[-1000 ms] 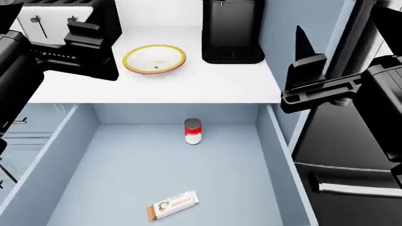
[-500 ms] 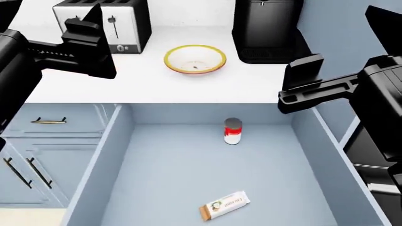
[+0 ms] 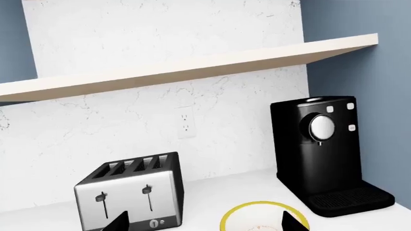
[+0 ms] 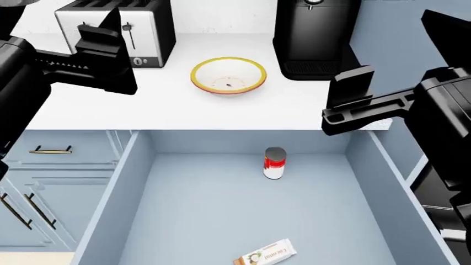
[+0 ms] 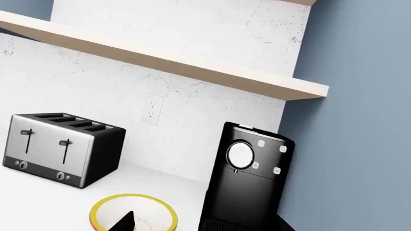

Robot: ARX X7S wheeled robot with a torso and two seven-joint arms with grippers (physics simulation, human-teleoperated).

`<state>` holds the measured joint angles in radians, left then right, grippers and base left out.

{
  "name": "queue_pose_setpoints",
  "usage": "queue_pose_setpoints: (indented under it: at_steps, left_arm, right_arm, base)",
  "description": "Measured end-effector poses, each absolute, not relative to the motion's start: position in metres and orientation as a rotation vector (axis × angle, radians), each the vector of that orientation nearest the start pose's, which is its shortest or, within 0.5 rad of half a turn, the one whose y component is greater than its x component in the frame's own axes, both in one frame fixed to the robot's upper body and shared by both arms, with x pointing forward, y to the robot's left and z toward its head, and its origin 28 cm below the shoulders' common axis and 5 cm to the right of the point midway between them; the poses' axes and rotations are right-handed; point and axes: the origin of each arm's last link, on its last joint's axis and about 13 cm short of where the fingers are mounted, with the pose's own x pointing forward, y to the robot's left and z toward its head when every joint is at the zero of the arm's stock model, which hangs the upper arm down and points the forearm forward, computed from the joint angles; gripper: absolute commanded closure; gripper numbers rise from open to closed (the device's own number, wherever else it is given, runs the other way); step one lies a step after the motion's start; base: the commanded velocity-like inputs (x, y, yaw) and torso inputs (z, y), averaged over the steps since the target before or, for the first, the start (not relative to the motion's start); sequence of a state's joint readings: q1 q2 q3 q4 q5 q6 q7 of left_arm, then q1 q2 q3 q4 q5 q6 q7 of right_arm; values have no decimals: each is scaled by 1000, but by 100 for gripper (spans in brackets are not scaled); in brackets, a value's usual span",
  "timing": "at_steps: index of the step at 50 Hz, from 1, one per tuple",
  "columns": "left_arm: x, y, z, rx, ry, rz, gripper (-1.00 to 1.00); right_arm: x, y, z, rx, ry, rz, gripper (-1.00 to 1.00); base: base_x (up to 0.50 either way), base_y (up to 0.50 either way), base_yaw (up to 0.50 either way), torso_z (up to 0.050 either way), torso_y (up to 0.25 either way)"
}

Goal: Place the bar in the bowl and close the drawer.

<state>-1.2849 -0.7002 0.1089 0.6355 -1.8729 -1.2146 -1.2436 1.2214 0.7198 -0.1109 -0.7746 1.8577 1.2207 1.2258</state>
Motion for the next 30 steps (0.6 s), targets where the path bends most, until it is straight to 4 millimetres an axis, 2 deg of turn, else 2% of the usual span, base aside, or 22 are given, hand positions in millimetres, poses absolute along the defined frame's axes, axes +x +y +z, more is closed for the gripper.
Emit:
queue_pose_setpoints:
  at_steps: [30]
  left_arm:
    - [180,235,337,130,-254,-74,-100]
  right_arm:
    - [167,-120,319,-221,-307,120,-100]
  base:
    - [163,0,0,0,0]
